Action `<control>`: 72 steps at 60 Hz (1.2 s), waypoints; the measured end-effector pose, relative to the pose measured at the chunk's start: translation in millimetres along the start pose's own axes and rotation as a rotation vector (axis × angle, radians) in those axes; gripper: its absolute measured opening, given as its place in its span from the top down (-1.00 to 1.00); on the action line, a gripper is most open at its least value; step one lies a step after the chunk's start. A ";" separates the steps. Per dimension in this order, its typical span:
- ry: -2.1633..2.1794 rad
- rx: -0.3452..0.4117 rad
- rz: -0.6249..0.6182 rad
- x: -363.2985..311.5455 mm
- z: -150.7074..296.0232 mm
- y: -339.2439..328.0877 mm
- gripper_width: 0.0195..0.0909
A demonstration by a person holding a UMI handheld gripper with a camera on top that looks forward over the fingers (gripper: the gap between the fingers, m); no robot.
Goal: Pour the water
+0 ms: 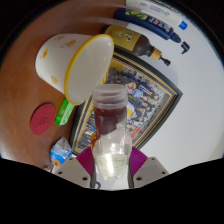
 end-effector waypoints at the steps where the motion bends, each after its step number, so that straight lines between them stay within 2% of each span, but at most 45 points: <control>1: 0.009 0.002 0.005 -0.6 -0.7 0.2 0.34; 9: 0.257 0.041 0.065 4.1 -3.0 -4.4 0.35; 16: 0.630 0.070 0.176 6.6 -8.3 -11.5 0.35; 32: 1.442 0.237 0.433 2.3 6.4 -26.5 0.34; 47: 1.843 0.282 0.631 -50.4 41.7 -10.6 0.34; 55: 1.873 0.294 0.647 -76.3 57.8 -5.8 0.34; 60: 1.892 0.257 0.701 -100.3 68.1 -8.3 0.32; 61: 1.925 0.276 0.662 -94.6 65.8 -5.4 0.30; 65: 1.935 0.282 0.649 -98.1 65.5 -6.8 0.32; 72: 1.946 0.265 0.636 -96.7 65.9 -5.7 0.13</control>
Point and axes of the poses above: the point between the fingertips, and its own axes, seen from behind it with the camera up: x to the right, z up, y forward, the way the camera looks, the point moved 3 cm from there along -y, backward, against the way the camera looks, and after that the axes turned 8 degrees about -y, right-handed, at the moved point
